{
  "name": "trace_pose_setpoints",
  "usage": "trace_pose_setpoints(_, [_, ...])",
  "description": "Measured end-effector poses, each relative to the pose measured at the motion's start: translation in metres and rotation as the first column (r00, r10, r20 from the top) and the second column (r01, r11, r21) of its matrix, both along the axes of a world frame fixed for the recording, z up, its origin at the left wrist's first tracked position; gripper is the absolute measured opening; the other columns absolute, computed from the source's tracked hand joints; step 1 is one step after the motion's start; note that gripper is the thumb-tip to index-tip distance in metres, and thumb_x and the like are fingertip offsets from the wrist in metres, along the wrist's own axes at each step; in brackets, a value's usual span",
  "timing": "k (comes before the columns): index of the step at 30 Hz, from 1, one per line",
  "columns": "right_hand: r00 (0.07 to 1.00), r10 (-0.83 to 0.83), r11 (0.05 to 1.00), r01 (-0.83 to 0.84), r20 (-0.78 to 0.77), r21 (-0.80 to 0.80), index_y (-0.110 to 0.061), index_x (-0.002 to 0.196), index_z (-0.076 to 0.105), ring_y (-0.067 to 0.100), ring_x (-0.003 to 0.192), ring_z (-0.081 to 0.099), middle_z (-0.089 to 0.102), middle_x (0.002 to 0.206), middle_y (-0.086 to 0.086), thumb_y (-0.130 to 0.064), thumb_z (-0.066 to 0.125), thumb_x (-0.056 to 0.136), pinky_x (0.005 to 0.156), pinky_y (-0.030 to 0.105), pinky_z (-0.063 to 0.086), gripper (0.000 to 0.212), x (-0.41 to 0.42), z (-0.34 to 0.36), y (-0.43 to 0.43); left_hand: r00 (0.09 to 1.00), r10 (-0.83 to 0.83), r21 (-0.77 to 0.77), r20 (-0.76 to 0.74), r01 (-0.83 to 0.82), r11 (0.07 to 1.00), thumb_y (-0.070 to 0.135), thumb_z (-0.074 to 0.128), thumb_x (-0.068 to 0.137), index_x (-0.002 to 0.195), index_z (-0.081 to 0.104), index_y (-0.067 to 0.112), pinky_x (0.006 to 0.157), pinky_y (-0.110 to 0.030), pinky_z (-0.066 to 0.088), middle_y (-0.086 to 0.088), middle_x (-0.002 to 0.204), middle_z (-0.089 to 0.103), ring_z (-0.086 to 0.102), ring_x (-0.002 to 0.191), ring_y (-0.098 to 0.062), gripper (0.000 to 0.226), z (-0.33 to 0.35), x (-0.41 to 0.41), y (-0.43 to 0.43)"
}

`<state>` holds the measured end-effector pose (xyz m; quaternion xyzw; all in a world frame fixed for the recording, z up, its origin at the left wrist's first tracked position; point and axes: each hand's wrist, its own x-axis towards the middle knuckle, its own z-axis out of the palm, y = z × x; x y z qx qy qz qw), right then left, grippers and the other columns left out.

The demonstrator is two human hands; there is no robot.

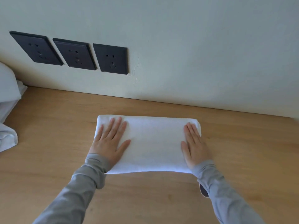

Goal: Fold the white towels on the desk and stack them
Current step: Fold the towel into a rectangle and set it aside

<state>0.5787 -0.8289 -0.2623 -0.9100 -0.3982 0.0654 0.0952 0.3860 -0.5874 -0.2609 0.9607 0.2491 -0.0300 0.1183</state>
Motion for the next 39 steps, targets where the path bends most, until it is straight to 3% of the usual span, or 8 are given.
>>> trace_pose_setpoints(3, [0.999, 0.030, 0.998, -0.027, -0.040, 0.056, -0.011, 0.147, 0.011, 0.005, 0.142, -0.005, 0.002, 0.155, -0.003, -0.034, 0.022, 0.099, 0.114, 0.018, -0.001, 0.054, 0.003, 0.001, 0.000, 0.999, -0.044, -0.091, 0.032, 0.047, 0.995, 0.075, -0.016, 0.073, 0.144, -0.014, 0.026, 0.114, -0.027, -0.016, 0.009, 0.153, -0.018, -0.022, 0.140, -0.009, 0.086, 0.007, -0.004, 0.008])
trace_pose_setpoints(6, [0.985, -0.027, 0.969, 0.066, -0.168, 0.236, -0.013, 0.148, 0.015, 0.004, 0.142, 0.001, 0.007, 0.155, -0.006, -0.028, 0.042, 0.097, 0.112, 0.013, 0.000, 0.060, -0.001, 0.005, -0.007, 0.896, 0.288, -0.293, 0.339, -0.191, 0.937, 0.049, 0.041, 0.091, 0.149, 0.015, 0.016, 0.117, -0.028, 0.002, -0.001, 0.157, 0.006, 0.005, 0.145, -0.018, 0.071, 0.015, -0.025, -0.001])
trace_pose_setpoints(8, [0.913, -0.251, 0.804, 0.381, -0.320, 0.457, -0.013, 0.143, 0.031, 0.015, 0.135, 0.030, 0.031, 0.142, -0.006, -0.037, 0.053, 0.087, 0.110, 0.029, 0.027, 0.065, -0.014, 0.008, -0.015, 0.680, 0.619, -0.466, 0.393, -0.433, 0.772, 0.027, 0.063, 0.088, 0.142, 0.037, 0.009, 0.111, -0.040, 0.027, -0.014, 0.146, 0.033, 0.034, 0.134, -0.033, 0.063, 0.014, -0.042, -0.012])
trace_pose_setpoints(10, [0.757, -0.485, 0.520, 0.652, -0.437, 0.552, -0.006, 0.123, 0.047, 0.029, 0.107, 0.051, 0.041, 0.115, -0.002, -0.055, 0.053, 0.073, 0.088, 0.043, 0.047, 0.071, -0.033, 0.007, -0.024, 0.503, 0.799, -0.580, 0.329, -0.560, 0.591, 0.041, 0.070, 0.077, 0.125, 0.052, 0.010, 0.093, -0.041, 0.042, -0.012, 0.120, 0.048, 0.053, 0.106, -0.033, 0.060, 0.010, -0.056, -0.025])
trace_pose_setpoints(12, [0.632, -0.603, 0.320, 0.751, -0.488, 0.577, -0.003, 0.102, 0.052, 0.030, 0.084, 0.052, 0.043, 0.099, 0.003, -0.064, 0.051, 0.063, 0.072, 0.041, 0.048, 0.072, -0.047, 0.000, -0.030, 0.389, 0.885, -0.676, 0.255, -0.583, 0.451, 0.063, 0.057, 0.063, 0.106, 0.058, 0.015, 0.081, -0.036, 0.043, -0.007, 0.104, 0.054, 0.055, 0.089, -0.026, 0.064, 0.008, -0.061, -0.037])
trace_pose_setpoints(16, [0.507, -0.640, 0.166, 0.825, -0.577, 0.540, -0.008, 0.083, 0.050, 0.023, 0.073, 0.048, 0.050, 0.085, 0.007, -0.064, 0.047, 0.063, 0.067, 0.032, 0.041, 0.060, -0.053, -0.006, -0.022, 0.186, 0.969, -0.776, 0.163, -0.582, 0.242, 0.061, 0.057, 0.063, 0.093, 0.058, 0.017, 0.079, -0.033, 0.040, -0.002, 0.097, 0.060, 0.053, 0.086, -0.020, 0.053, 0.003, -0.048, -0.041])
trace_pose_setpoints(22, [0.642, -0.626, 0.297, 0.721, -0.443, 0.626, -0.001, 0.077, 0.052, 0.026, 0.069, 0.048, 0.048, 0.079, 0.007, -0.027, 0.060, 0.085, 0.063, 0.030, 0.036, 0.028, -0.050, -0.008, -0.024, 0.150, 0.946, -0.708, 0.287, -0.632, 0.315, 0.039, 0.069, 0.081, 0.097, 0.054, 0.006, 0.081, -0.040, 0.041, -0.005, 0.097, 0.046, 0.047, 0.086, -0.022, 0.040, -0.001, -0.037, -0.047])
trace_pose_setpoints(39, [0.657, -0.678, 0.404, 0.708, -0.331, 0.579, -0.007, 0.062, 0.046, 0.021, 0.061, 0.041, 0.045, 0.063, 0.007, -0.041, 0.049, 0.085, 0.058, 0.026, 0.026, 0.042, -0.043, -0.003, -0.022, 0.345, 0.866, -0.554, 0.361, -0.668, 0.497, 0.038, 0.050, 0.093, 0.069, 0.050, -0.001, 0.072, -0.035, 0.037, -0.014, 0.075, 0.050, 0.045, 0.071, -0.027, 0.046, 0.005, -0.039, -0.039])
